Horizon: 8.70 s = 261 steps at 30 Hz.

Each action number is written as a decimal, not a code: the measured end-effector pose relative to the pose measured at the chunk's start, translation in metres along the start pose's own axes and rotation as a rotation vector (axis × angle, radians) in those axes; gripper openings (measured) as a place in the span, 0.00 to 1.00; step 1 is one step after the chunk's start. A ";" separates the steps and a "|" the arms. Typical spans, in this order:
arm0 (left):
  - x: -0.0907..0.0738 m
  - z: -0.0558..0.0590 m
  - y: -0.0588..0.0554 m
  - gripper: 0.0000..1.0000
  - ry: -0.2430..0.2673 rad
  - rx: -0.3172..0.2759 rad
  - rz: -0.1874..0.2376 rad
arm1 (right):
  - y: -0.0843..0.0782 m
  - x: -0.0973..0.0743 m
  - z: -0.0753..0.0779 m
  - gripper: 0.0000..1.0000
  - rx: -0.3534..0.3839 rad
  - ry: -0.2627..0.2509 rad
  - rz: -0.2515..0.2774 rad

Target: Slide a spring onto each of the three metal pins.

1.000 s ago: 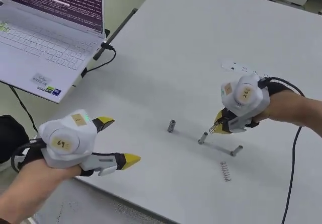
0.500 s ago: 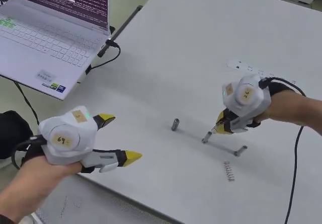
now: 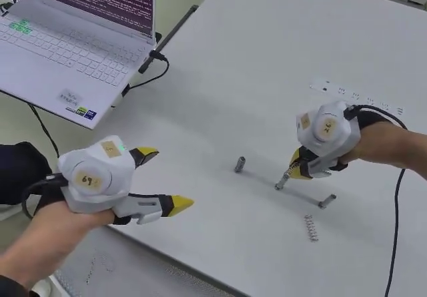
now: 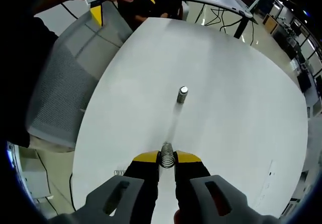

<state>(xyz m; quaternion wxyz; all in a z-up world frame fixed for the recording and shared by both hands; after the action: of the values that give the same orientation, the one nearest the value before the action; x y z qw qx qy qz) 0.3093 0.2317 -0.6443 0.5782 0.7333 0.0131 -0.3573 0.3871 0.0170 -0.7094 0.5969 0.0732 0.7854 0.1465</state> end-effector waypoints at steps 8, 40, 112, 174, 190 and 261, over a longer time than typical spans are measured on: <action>-0.001 -0.001 -0.002 0.65 0.004 -0.005 -0.005 | -0.002 0.004 0.000 0.08 -0.002 0.010 -0.016; -0.001 -0.005 -0.004 0.64 0.011 -0.016 -0.011 | -0.010 0.028 0.009 0.09 0.005 0.018 -0.065; 0.000 0.007 0.003 0.63 -0.015 0.004 -0.003 | -0.032 0.021 0.016 0.29 0.129 -0.112 -0.021; 0.013 0.044 0.012 0.63 -0.078 0.008 -0.015 | -0.053 -0.047 -0.075 0.50 0.554 -0.492 0.696; 0.020 0.054 0.018 0.62 -0.112 0.025 -0.010 | -0.068 -0.042 -0.118 0.57 0.650 -0.536 0.777; 0.083 0.174 0.043 0.55 -0.500 0.496 -0.017 | -0.070 -0.040 -0.165 0.67 0.728 -0.549 0.812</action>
<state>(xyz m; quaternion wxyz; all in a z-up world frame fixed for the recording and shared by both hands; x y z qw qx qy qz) 0.3013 0.0354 -0.6663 0.3647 0.7412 -0.2102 -0.5228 0.2440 -0.0847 -0.6543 0.6105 0.6014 0.5119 0.0602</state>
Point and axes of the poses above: the centre of the closed fingertips' face, and the gripper's own axes: x roughly forward along the fingers, z roughly to its right, y roughly out of its top, the point moved 1 cm from there along -x, roughly backward along the fingers, and after that the axes turned 14 degrees about y, right-handed, at the moved point
